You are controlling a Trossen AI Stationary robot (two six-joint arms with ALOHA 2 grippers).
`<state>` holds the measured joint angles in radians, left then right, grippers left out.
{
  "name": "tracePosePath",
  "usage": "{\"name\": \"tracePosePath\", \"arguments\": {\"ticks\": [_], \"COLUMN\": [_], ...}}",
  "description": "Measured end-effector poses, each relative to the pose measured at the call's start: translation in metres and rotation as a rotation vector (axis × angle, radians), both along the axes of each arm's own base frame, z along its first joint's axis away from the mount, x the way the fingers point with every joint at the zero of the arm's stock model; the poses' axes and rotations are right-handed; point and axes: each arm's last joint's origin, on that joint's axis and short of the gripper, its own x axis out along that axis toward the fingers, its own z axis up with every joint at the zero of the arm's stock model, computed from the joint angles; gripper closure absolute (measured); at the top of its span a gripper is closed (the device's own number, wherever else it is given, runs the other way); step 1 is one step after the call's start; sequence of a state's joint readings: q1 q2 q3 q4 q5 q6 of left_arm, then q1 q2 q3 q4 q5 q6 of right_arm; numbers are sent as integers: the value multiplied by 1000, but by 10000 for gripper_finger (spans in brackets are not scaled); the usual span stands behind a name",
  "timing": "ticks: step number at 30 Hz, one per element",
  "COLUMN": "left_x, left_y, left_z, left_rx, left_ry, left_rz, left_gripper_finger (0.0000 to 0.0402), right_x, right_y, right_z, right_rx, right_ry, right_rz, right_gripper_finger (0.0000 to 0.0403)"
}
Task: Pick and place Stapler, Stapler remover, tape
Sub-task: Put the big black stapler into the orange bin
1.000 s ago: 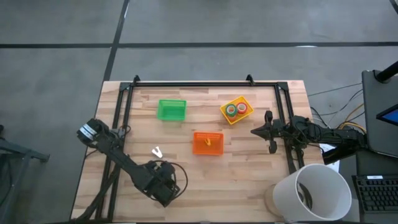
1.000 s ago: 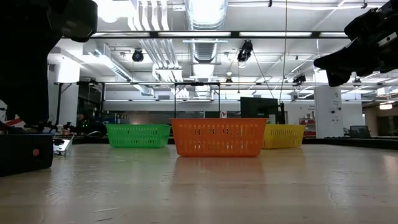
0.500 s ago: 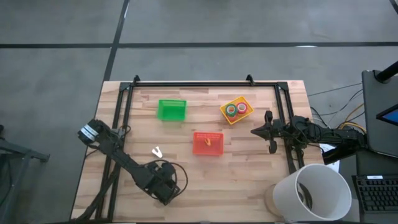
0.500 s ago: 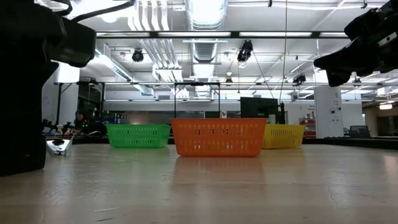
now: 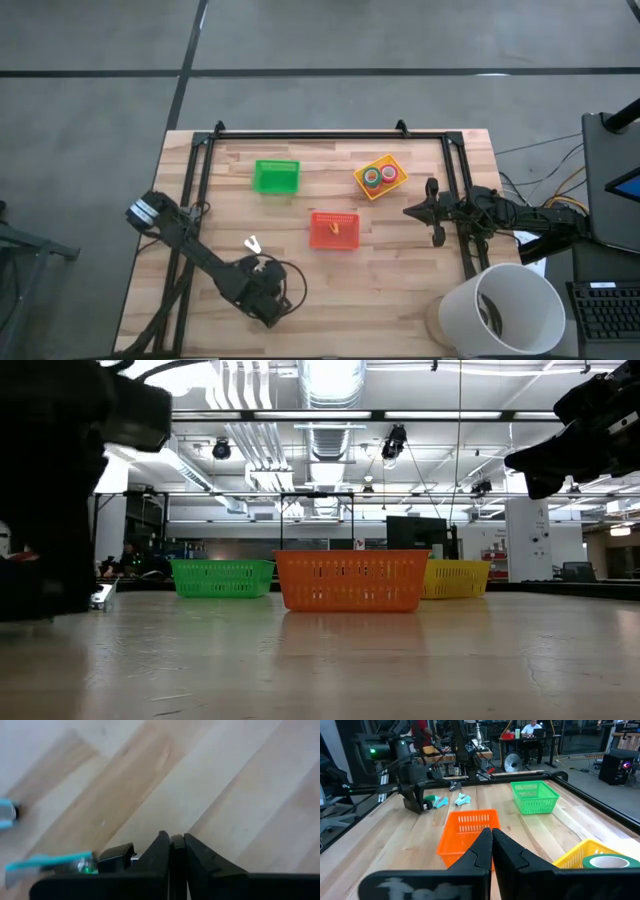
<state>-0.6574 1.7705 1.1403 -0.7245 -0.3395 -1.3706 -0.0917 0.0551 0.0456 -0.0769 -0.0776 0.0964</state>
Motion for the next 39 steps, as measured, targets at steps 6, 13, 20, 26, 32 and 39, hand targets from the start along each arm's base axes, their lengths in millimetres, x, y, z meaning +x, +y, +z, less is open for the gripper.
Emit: {"name": "tracePosePath", "arguments": {"ticks": [6, 13, 20, 26, 32, 39], "left_x": [17, 34, 44, 50, 57, 81], "left_y": [2, 2, 3, 7, 19, 52], "left_z": [23, 48, 71, 80, 82, 87], "left_rx": [91, 213, 349, 458, 522, 620], "left_ry": [-116, -223, -311, -351, -353, -343], "left_rz": [-49, -126, -145, -145, -118, -142], "left_gripper_finger": [355, 365, 360, 364, 360, 359], "right_x": [0, 0, 0, 0, 0, 0], "right_y": [0, 0, 0, 0, 0, 0], "right_z": [0, 0, 0, 0, 0, 0], "right_rx": [0, 0, 0, 0, 0, 0], "right_ry": [0, 0, 0, 0, 0, 0], "right_rz": [0, 0, 0, 0, 0, 0], "right_gripper_finger": [394, 394, 394, 394, 394, 394]}}
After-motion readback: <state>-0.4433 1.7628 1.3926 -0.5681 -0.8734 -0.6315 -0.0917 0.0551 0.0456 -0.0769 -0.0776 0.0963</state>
